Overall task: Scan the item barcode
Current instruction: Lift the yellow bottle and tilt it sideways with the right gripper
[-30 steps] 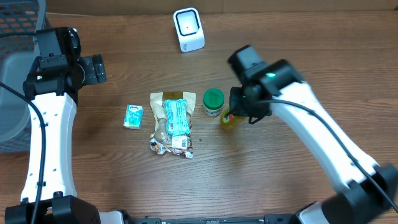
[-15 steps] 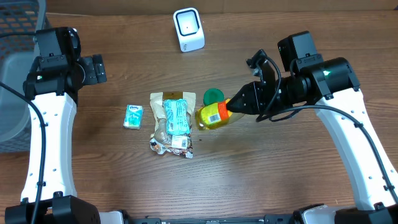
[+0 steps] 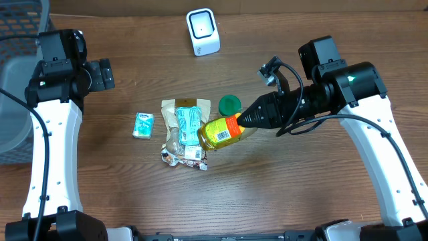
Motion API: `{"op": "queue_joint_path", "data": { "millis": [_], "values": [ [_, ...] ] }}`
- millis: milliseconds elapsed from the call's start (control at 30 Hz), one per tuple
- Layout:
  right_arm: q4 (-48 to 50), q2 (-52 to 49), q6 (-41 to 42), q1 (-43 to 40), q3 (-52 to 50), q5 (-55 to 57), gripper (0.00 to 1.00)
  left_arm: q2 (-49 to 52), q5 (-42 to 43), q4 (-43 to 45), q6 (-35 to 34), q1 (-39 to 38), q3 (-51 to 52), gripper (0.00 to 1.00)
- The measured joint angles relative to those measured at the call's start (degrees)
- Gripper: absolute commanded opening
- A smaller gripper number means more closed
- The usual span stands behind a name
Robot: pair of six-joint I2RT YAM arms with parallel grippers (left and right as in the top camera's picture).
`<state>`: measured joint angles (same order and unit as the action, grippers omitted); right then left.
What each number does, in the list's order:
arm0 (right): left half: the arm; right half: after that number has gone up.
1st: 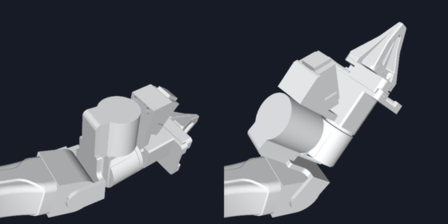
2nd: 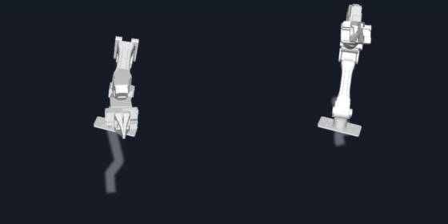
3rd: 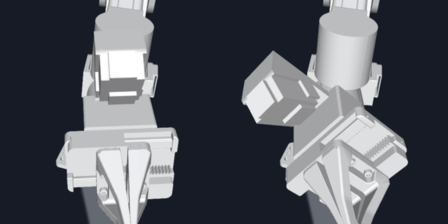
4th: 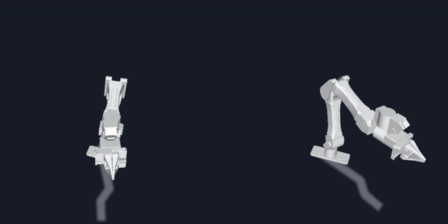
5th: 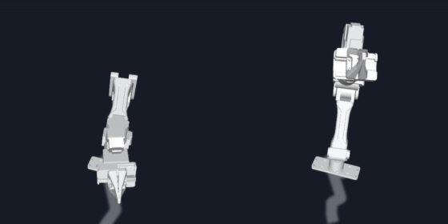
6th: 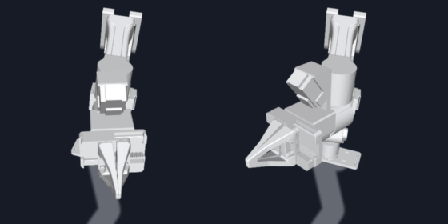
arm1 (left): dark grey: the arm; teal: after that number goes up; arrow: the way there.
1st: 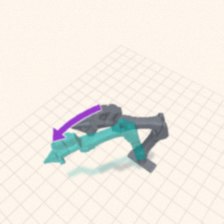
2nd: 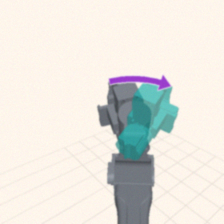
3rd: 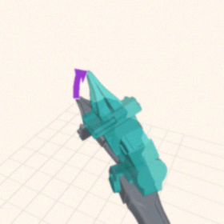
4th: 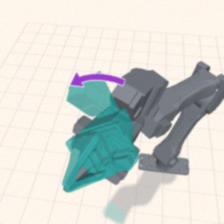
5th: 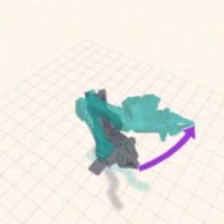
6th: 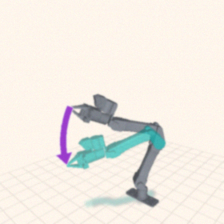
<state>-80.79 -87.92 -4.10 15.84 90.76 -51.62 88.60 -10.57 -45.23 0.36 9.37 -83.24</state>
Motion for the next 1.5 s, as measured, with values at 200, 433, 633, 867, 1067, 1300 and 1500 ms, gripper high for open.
{"op": "queue_joint_path", "data": {
  "millis": [200, 433, 633, 867, 1067, 1300, 1500],
  "values": [
    [-0.9, 0.0, -1.1, 0.0, 0.0, -0.5, 0.1, 0.0, 0.0, 0.0, 0.0, 0.0, 0.0, 0.99],
    [-1.2, 0.0, -1.5, 0.0, 0.0, -0.5, 0.1, 0.0, 0.0, 0.0, 0.0, 0.0, 0.0, 0.99],
    [-1.2, 0.0, -1.7, 0.0, 0.0, -0.5, 0.1, 0.0, 0.0, 0.0, 0.0, 0.0, 0.0, 1.0],
    [-1.2, 0.0, -1.7, 0.0, 0.0, -0.6, 0.1, 0.0, 0.0, 0.0, 0.0, 0.0, 0.0, 1.0],
    [-1.4, 0.0, -2.0, 0.0, 0.0, -0.7, 0.07, 0.0, 0.0, 0.0, 0.0, 0.0, 0.0, 0.99],
    [-3.8, 0.0, -5.2, 0.0, 0.0, -0.9, 0.06, 0.0, 0.0, 0.0, 0.0, 0.0, 0.0, 1.0],
    [-3.2, 0.0, -5.6, 0.0, 0.0, -0.5, 0.04, 0.0, 0.0, 0.0, 0.0, 0.0, 0.0, 1.0]
  ]
}}
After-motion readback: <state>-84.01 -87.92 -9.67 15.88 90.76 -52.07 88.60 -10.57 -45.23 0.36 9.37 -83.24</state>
